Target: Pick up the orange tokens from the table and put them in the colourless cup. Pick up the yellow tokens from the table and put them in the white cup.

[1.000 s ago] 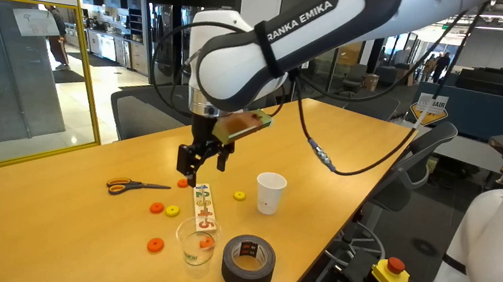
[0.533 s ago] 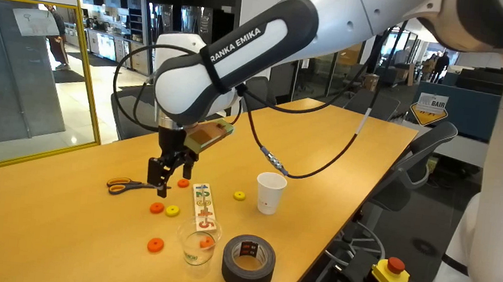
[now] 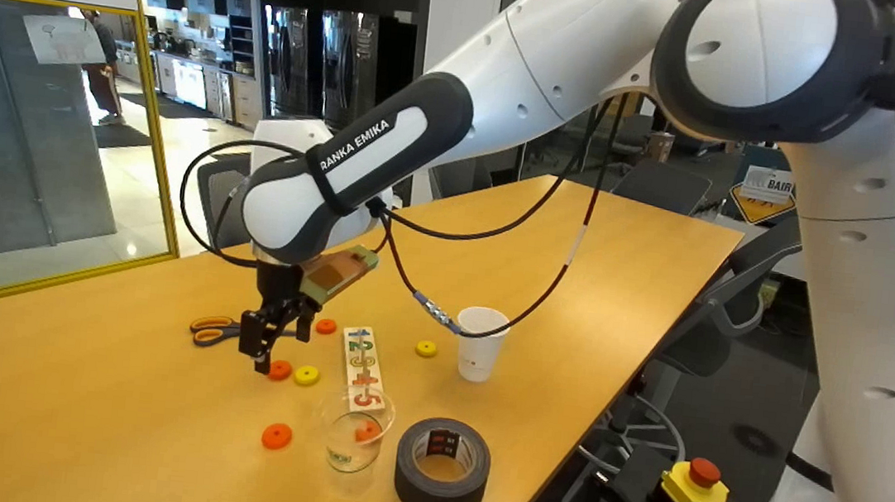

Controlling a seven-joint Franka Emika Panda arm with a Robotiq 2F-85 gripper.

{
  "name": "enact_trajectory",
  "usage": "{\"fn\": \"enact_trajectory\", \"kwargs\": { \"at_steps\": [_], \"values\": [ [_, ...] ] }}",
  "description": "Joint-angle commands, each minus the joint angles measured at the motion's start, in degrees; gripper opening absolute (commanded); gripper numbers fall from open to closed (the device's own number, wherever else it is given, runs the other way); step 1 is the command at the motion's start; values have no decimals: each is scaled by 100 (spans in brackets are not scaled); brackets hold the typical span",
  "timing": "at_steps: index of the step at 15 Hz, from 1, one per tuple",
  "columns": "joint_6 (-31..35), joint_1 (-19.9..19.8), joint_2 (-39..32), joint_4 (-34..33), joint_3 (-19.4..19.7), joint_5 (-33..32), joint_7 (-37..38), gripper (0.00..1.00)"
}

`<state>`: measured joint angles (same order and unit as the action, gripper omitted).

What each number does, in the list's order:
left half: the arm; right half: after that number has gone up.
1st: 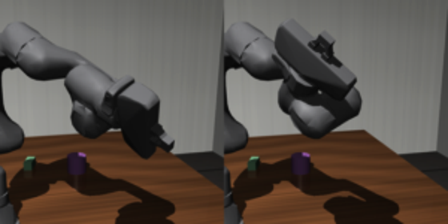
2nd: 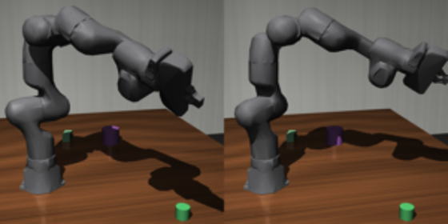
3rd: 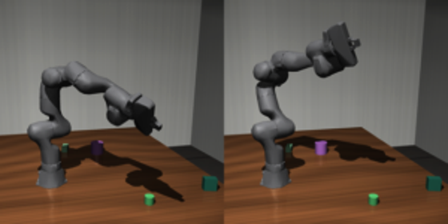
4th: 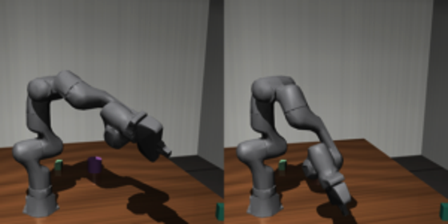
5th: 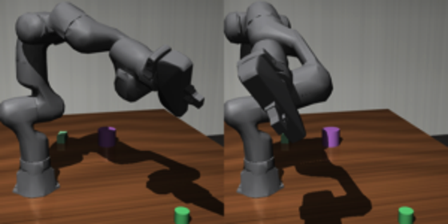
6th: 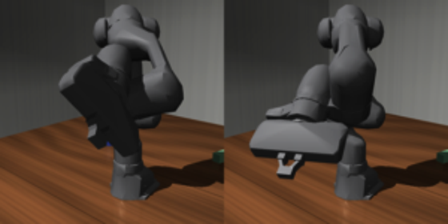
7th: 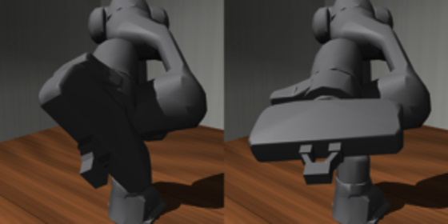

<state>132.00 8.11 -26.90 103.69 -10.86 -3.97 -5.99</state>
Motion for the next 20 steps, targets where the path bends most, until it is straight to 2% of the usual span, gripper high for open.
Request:
{"fn": "enact_trajectory", "kwargs": {
  "at_steps": [1,9,20],
  "values": [
    [3,159,-569,-697,154,-168,-121,100],
    [-45,244,-1200,-1353,349,-401,-170,100],
    [-240,152,-1467,-1624,357,-297,-292,100]
  ]
}}
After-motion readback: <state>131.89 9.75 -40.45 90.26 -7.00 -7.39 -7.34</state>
